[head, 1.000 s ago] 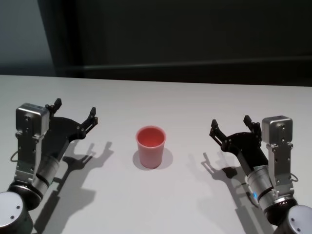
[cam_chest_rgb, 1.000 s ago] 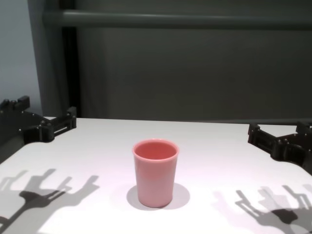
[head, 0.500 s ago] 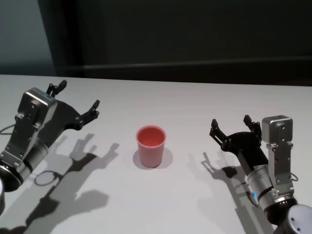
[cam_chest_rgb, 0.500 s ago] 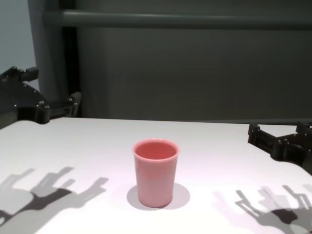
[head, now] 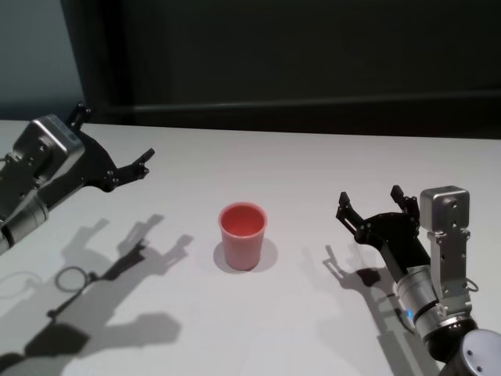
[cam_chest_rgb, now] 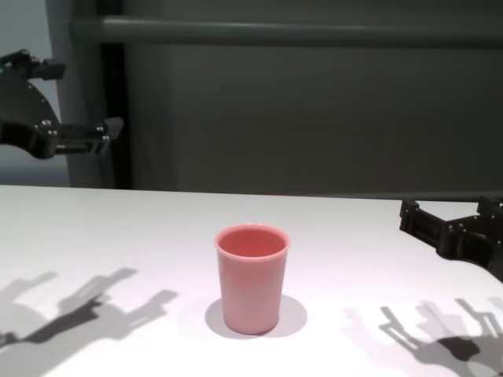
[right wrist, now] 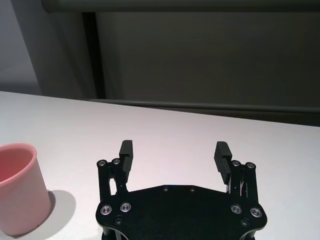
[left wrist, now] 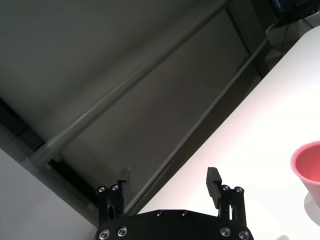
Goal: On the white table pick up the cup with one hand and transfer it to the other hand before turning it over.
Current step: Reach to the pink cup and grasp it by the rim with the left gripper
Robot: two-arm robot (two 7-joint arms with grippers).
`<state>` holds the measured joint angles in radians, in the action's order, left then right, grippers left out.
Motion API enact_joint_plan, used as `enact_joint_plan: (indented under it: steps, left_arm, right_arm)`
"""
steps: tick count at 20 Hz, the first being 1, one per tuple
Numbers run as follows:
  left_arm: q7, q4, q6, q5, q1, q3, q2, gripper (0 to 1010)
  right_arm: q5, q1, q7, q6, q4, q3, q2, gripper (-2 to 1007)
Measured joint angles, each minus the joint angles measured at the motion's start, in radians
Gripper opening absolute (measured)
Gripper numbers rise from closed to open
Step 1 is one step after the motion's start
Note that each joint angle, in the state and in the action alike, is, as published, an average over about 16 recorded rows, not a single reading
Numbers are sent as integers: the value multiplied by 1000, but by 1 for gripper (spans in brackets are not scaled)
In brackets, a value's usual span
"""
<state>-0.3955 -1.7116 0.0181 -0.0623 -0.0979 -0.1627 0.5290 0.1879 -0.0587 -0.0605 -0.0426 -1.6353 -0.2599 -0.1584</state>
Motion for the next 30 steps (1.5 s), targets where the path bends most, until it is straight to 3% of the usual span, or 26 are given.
enact_joint_plan:
  steps: [8, 15, 22, 30]
  left_arm:
    - [-131, -18, 14, -25, -91, -54, 116, 1003]
    - [-255, -7, 54, -50, -200, -130, 189, 1003]
    - [-393, 15, 102, -67, -322, -217, 234, 1003]
    - [-536, 42, 148, -88, -451, -313, 254, 1003]
  right_arm:
    - [0, 0, 0, 0, 0, 0, 0, 1000]
    - [0, 0, 0, 0, 0, 0, 0, 1000]
    - [0, 0, 0, 0, 0, 0, 0, 1000]
    - [0, 0, 0, 0, 0, 0, 0, 1000]
